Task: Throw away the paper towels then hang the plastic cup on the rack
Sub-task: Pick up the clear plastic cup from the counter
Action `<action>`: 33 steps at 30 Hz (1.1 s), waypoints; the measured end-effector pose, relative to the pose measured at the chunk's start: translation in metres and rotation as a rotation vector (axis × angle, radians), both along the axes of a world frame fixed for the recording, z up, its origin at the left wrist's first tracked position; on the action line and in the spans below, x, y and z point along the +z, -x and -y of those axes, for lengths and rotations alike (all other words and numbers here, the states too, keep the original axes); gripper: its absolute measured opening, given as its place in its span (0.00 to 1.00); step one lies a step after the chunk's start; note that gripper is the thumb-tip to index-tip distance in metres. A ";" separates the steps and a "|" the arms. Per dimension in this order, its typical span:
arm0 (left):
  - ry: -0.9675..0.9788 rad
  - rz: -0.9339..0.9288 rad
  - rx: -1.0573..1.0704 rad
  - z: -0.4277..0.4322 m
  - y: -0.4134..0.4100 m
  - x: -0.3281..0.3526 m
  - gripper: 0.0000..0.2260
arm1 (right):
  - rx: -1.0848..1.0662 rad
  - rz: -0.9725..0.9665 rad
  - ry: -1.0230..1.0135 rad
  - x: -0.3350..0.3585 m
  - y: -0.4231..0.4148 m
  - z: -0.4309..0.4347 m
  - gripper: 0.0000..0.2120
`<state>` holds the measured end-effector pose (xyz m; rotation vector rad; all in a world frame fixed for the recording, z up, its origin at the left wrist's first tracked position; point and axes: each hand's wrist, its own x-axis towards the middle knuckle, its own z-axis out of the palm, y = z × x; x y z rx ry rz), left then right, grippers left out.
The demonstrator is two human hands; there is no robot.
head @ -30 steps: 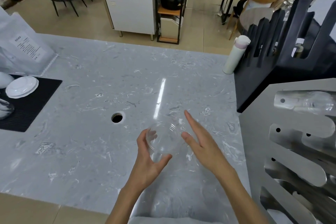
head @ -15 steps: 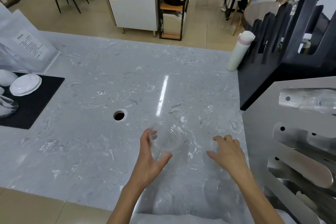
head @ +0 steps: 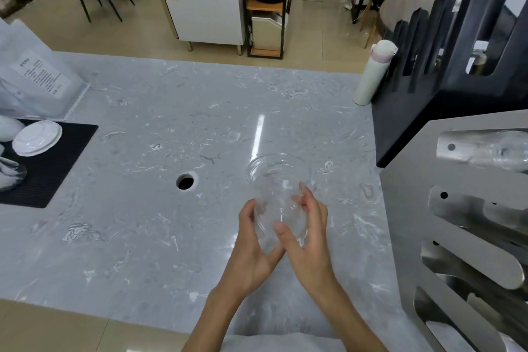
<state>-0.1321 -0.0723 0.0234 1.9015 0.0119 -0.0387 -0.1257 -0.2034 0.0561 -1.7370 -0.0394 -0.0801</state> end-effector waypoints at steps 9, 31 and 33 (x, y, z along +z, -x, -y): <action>0.102 0.052 0.028 0.004 -0.007 0.002 0.43 | 0.225 -0.007 0.200 0.010 -0.004 0.026 0.42; -0.001 -0.167 -0.127 -0.010 0.005 -0.017 0.44 | 0.035 -0.694 0.946 -0.036 0.056 0.104 0.33; 0.000 -0.161 -0.126 -0.008 0.004 -0.013 0.44 | -0.172 -0.626 0.650 -0.028 0.046 0.111 0.30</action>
